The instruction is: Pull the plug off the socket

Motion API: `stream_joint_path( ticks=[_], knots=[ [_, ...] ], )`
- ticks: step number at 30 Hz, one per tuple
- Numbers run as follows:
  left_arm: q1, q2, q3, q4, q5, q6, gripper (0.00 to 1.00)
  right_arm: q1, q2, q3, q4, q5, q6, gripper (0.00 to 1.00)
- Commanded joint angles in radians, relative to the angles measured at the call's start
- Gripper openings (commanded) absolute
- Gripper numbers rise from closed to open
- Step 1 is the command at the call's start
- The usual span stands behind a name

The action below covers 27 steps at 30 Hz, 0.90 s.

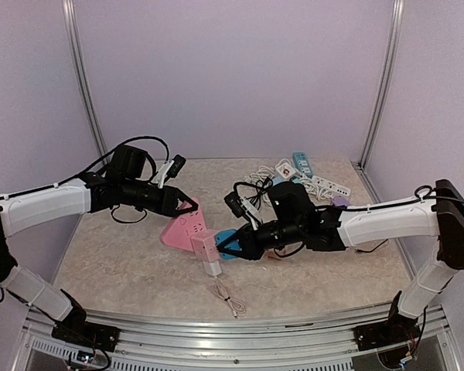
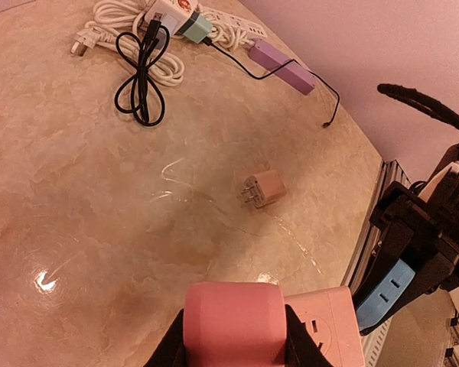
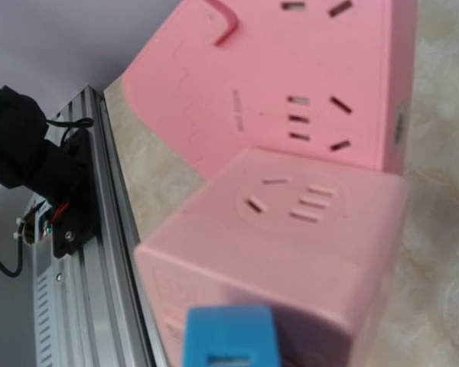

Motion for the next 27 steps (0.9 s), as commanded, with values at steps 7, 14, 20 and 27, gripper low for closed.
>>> stream_joint_path(
  ticks=[7,14,20,27],
  knots=[
    [0.051,-0.012,0.035,0.033,0.02,0.015,0.0,-0.004,-0.009,0.023,0.011,-0.059,0.003,0.0],
    [0.116,0.034,0.04,0.052,0.121,-0.049,0.0,-0.004,-0.019,0.019,0.007,-0.058,-0.005,0.0],
    [0.131,0.055,0.042,0.051,0.136,-0.064,0.0,-0.005,-0.021,0.018,0.003,-0.057,-0.007,0.0],
    [0.132,0.051,0.041,0.055,0.136,-0.063,0.0,-0.005,-0.036,0.016,0.005,-0.022,-0.008,0.0]
  ],
)
